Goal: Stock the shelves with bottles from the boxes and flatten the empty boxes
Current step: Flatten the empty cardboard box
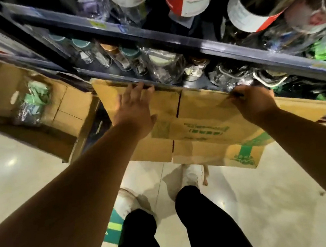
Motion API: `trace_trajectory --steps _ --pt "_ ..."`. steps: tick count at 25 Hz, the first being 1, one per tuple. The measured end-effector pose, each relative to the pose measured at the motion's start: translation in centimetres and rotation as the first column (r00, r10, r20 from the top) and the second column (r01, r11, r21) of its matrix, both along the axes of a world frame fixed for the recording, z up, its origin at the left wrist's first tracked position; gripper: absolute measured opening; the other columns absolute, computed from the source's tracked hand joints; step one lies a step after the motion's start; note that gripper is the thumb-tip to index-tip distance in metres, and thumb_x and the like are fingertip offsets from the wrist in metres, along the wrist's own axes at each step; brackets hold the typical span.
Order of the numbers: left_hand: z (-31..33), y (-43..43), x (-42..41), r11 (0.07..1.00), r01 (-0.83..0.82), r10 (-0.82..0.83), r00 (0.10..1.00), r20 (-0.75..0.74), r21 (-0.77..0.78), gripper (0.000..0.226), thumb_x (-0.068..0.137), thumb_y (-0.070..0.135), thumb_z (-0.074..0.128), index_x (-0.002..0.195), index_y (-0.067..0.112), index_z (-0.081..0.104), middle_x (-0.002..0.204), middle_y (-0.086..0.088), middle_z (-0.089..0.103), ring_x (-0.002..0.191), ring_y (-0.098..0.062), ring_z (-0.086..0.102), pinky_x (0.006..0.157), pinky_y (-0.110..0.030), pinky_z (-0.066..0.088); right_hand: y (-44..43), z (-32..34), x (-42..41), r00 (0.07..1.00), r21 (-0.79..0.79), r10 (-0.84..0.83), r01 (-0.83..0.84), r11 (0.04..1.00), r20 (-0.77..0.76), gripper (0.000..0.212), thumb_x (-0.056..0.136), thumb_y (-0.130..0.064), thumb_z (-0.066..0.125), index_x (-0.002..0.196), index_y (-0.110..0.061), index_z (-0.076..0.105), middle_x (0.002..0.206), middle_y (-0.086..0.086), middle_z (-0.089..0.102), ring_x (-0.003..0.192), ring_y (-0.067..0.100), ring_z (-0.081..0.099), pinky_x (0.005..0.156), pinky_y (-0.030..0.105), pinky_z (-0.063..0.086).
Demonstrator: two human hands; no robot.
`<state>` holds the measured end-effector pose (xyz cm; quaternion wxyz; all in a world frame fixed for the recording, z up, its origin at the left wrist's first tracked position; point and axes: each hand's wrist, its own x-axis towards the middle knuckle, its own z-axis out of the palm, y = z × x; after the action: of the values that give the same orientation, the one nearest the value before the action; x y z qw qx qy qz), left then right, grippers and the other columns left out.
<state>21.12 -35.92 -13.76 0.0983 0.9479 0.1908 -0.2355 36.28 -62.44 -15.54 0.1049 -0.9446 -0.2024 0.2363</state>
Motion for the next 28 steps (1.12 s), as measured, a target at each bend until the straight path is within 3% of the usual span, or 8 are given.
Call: trace_trajectory --steps 4,10,12,15,18,23,28 --pt "-1.4 0.5 1.3 1.000 -0.015 0.015 1.000 0.017 -0.008 0.083 0.096 0.046 0.054 0.158 0.024 0.004 0.165 -0.006 -0.016 0.152 -0.030 -0.011 0.123 -0.048 0.001 0.9 -2.7 1.7 0.988 -0.033 -0.060 0.065 0.997 0.139 0.020 0.098 -0.029 0.054 0.107 -0.023 0.070 0.112 0.009 0.069 0.113 0.033 0.055 0.099 0.042 0.029" --pt "-2.9 0.5 1.1 0.997 0.027 -0.023 0.998 0.050 -0.073 0.083 0.094 0.049 0.057 0.157 0.025 0.009 0.167 -0.007 -0.002 0.153 -0.032 -0.001 0.124 -0.049 0.007 0.6 -2.9 2.0 0.929 -0.058 -0.198 0.226 0.972 0.312 0.021 0.099 -0.030 0.051 0.101 -0.014 0.064 0.103 0.018 0.063 0.105 0.036 0.052 0.093 0.041 0.028" --pt "-3.0 0.4 1.3 0.995 0.051 -0.047 0.998 0.050 -0.083 0.083 0.094 0.049 0.057 0.158 0.024 0.011 0.166 -0.009 0.000 0.153 -0.033 0.001 0.124 -0.050 0.011 0.7 -3.0 1.4 0.923 -0.022 -0.240 0.258 0.966 0.300 0.021 0.098 -0.029 0.054 0.105 -0.015 0.068 0.106 0.014 0.065 0.109 0.034 0.052 0.095 0.041 0.026" --pt "-3.1 -0.1 1.4 0.994 0.034 -0.030 0.999 0.034 -0.106 0.082 0.093 0.048 0.058 0.157 0.023 0.014 0.166 -0.010 0.005 0.152 -0.033 0.006 0.122 -0.052 0.017 0.9 -3.6 1.4 0.947 -0.096 -0.211 0.240 0.966 0.244 0.023 0.099 -0.031 0.054 0.113 -0.021 0.070 0.115 0.009 0.066 0.115 0.032 0.050 0.100 0.043 0.025" --pt "-3.4 -0.6 1.2 0.992 0.035 -0.033 0.999 0.017 -0.121 0.082 0.092 0.047 0.060 0.157 0.023 0.015 0.166 -0.011 0.007 0.152 -0.034 0.008 0.122 -0.053 0.019 1.8 -3.9 2.3 0.942 -0.117 -0.229 0.263 0.958 0.245 0.027 0.098 -0.029 0.053 0.121 -0.022 0.064 0.124 0.012 0.062 0.121 0.034 0.046 0.103 0.045 0.025" --pt "-3.7 -1.2 0.4 0.991 0.003 -0.003 1.000 -0.002 -0.133 0.083 0.091 0.045 0.063 0.156 0.023 0.017 0.164 -0.012 0.012 0.151 -0.035 0.010 0.122 -0.053 0.019 2.3 -4.5 0.9 0.935 -0.119 -0.292 0.319 0.940 0.202 0.050 0.092 -0.028 0.059 0.140 -0.023 0.046 0.146 0.009 0.045 0.139 0.032 0.030 0.110 0.051 0.022" --pt "-3.4 -2.0 -0.1 0.992 0.026 -0.031 0.999 -0.036 -0.123 0.082 0.092 0.045 0.061 0.156 0.023 0.015 0.165 -0.010 0.008 0.152 -0.034 0.007 0.123 -0.052 0.015 1.4 -4.7 -1.4 0.961 -0.146 -0.238 0.258 0.955 0.143 0.059 0.089 -0.037 0.064 0.143 -0.024 0.045 0.148 0.005 0.044 0.139 0.031 0.032 0.112 0.051 0.025"
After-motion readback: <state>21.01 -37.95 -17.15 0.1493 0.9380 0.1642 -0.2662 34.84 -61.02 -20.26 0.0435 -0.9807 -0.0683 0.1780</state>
